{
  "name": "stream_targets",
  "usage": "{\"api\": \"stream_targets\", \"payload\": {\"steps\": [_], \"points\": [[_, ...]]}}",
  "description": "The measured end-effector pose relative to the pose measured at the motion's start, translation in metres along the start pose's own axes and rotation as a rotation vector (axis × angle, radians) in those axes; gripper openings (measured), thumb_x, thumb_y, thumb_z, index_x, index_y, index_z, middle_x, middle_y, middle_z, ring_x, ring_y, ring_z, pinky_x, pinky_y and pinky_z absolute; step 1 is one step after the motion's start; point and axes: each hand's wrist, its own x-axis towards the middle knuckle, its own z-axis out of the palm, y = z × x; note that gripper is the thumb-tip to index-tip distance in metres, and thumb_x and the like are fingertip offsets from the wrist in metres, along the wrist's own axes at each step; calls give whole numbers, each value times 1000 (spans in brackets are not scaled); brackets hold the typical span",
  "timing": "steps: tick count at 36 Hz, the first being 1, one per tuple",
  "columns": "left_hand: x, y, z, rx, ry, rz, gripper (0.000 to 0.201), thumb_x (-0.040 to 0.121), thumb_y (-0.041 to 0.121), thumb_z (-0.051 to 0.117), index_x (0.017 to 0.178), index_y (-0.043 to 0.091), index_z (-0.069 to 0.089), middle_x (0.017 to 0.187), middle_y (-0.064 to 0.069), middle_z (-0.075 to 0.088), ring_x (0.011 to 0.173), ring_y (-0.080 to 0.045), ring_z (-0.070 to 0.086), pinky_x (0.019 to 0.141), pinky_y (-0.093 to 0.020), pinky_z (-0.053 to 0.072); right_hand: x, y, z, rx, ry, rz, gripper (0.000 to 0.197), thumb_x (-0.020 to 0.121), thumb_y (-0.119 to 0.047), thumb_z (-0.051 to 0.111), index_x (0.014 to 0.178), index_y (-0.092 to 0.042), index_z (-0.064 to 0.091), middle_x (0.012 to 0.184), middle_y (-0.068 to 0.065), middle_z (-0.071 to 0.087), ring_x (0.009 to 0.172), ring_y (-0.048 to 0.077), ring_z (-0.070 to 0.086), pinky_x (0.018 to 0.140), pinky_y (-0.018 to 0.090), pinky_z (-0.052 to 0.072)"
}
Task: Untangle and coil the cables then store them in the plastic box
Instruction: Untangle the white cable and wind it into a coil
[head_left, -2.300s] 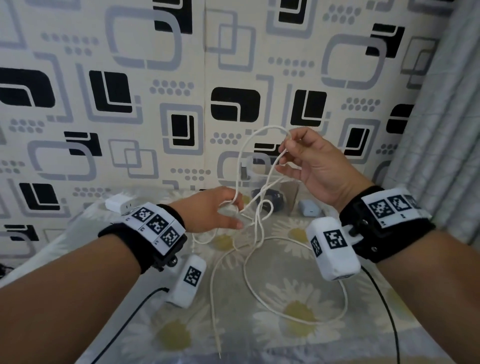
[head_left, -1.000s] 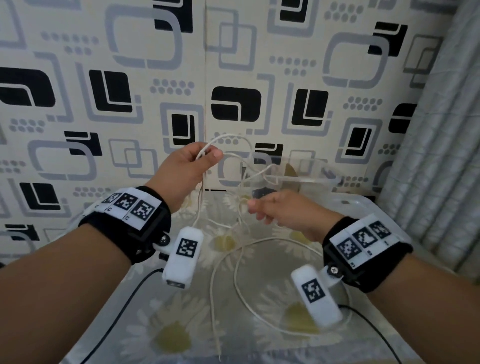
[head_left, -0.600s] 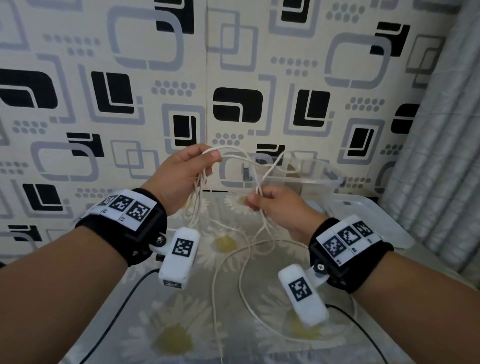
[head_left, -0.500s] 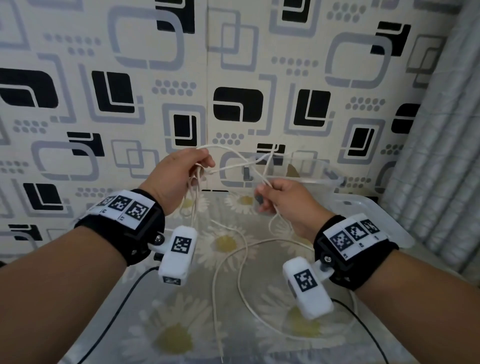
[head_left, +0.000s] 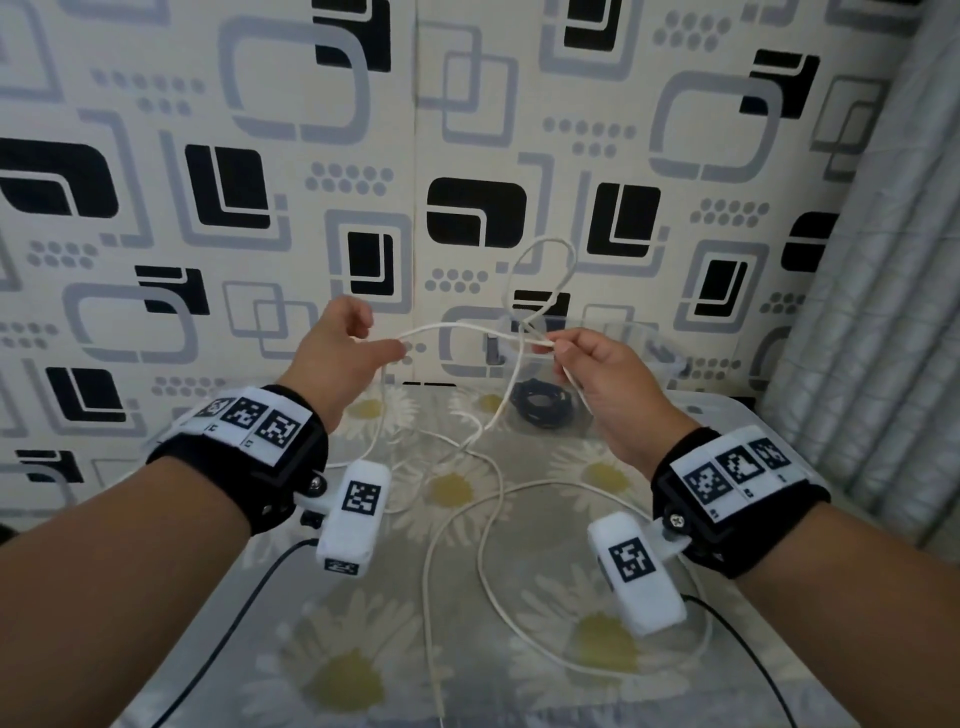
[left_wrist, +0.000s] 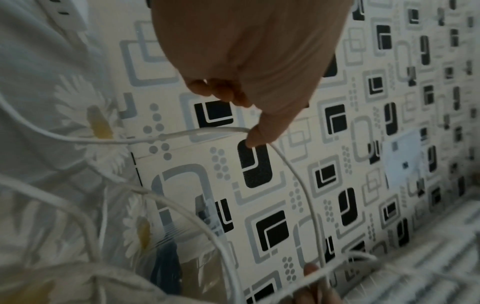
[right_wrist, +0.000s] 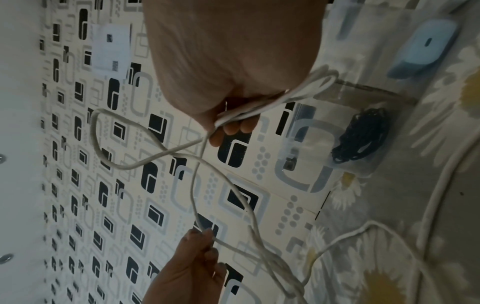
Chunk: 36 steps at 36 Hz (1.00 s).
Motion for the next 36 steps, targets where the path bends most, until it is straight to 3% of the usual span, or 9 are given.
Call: {"api": "stream_targets", "payload": {"steps": [4,7,12,15,17,21,24,27,36], "points": [[-9,12,5,0,-134,26,26,83,10,72,72,18,50,65,1,57,53,-7,58,58,-23,40,2,-4,0,25,-11,-14,22,98,-11,49,88,-20,66,73,5,52,73,19,46,69,24,40],[-20,22,11,87,-293,37,10,86,28,69,82,21,65,87,6,74,84,-5,68,77,-24,45,3,-6,0,82,-61,-15,16,96,-7,53,91,-15,66,75,6,57,73,21,51,67,22,44],[-34,21,22,246,-682,11,55,70,64,68,119,40,60,118,21,65,113,3,58,99,-27,41,2,-6,2,177,-80,-31,12,93,-1,57,89,-11,63,75,5,60,63,11,59,61,21,51],[-39,17,27,418,-789,79,42,75,47,75,112,34,61,114,23,63,104,20,52,90,-3,34,4,-6,0,199,-47,-72,17,90,2,59,81,-12,60,80,8,59,65,15,59,66,26,52],[-39,15,27,466,-763,142,23,79,37,76,96,28,65,105,18,67,98,15,56,86,-6,36,6,-6,-4,181,-22,-80,18,89,1,61,79,-13,60,78,7,58,66,17,58,69,29,52],[-35,17,17,259,-687,117,23,81,35,71,87,15,61,94,3,73,90,-9,67,88,-32,46,12,-4,-14,175,38,-54,20,88,4,61,79,-14,61,73,1,58,66,16,55,75,33,51],[-29,26,6,196,-503,125,23,83,46,62,76,25,57,72,4,66,67,-6,57,66,-26,41,15,-4,-23,129,26,-18,20,87,7,61,78,-12,59,69,2,58,60,14,54,64,23,50],[-18,28,-8,205,-315,163,26,92,41,57,81,18,54,61,9,52,56,-6,47,55,-19,37,17,-3,-32,105,-73,41,19,85,8,62,78,-9,60,66,5,58,55,15,54,56,21,50],[18,16,-47,69,-4,-32,30,84,41,71,63,26,56,54,12,43,59,-14,38,63,-31,35,33,-4,-68,-5,-95,139,15,85,-1,61,77,-12,68,63,-4,61,53,9,52,53,20,45]]}}
